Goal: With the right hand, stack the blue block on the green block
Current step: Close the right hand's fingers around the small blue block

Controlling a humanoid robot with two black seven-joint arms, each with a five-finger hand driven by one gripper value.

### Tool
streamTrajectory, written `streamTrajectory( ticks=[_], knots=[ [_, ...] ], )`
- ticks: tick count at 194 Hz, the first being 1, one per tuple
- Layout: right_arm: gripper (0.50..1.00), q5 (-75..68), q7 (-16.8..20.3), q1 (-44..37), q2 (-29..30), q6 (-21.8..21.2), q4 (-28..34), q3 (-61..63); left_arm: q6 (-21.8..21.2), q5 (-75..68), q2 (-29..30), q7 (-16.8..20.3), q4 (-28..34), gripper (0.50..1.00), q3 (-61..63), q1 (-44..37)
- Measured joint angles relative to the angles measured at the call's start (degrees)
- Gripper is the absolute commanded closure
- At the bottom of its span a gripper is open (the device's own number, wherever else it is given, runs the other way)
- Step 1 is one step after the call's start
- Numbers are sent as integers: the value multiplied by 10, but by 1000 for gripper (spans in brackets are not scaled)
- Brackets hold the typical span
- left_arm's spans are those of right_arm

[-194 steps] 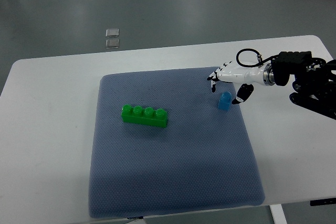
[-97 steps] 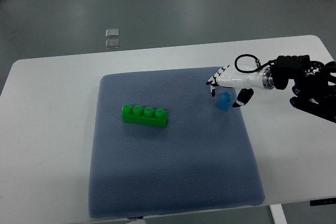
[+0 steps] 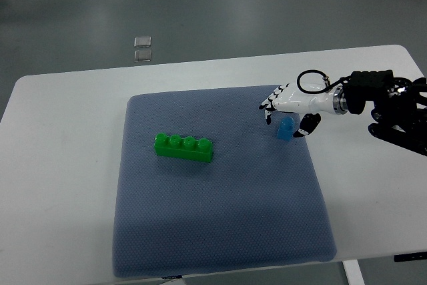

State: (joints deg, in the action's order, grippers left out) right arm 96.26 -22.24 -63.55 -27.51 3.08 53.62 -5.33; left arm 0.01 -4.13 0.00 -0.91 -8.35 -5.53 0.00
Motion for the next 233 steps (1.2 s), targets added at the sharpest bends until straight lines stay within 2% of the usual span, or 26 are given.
streamTrajectory(
  ticks=[22, 29, 40, 50, 146, 191, 219, 233],
  knots=[
    [636, 0, 0, 0, 0, 0, 0, -3, 0, 0, 0, 0, 0, 500, 0, 0],
    [664, 0, 0, 0, 0, 0, -1, -4, 0, 0, 0, 0, 0, 500, 0, 0],
    [677, 1, 0, 0, 0, -1, -1, -7, 0, 0, 0, 0, 0, 500, 0, 0],
    [707, 1, 1, 0, 0, -1, -1, -8, 0, 0, 0, 0, 0, 500, 0, 0],
    [718, 2, 1, -4, -1, -2, -1, -10, 0, 0, 0, 0, 0, 500, 0, 0],
    [746, 2, -1, -4, -1, -2, 1, -10, 0, 0, 0, 0, 0, 500, 0, 0],
    [803, 4, -1, -3, -1, -3, 1, -17, 0, 0, 0, 0, 0, 500, 0, 0],
    [812, 4, -1, -3, -1, -3, 1, -20, 0, 0, 0, 0, 0, 500, 0, 0]
  ],
)
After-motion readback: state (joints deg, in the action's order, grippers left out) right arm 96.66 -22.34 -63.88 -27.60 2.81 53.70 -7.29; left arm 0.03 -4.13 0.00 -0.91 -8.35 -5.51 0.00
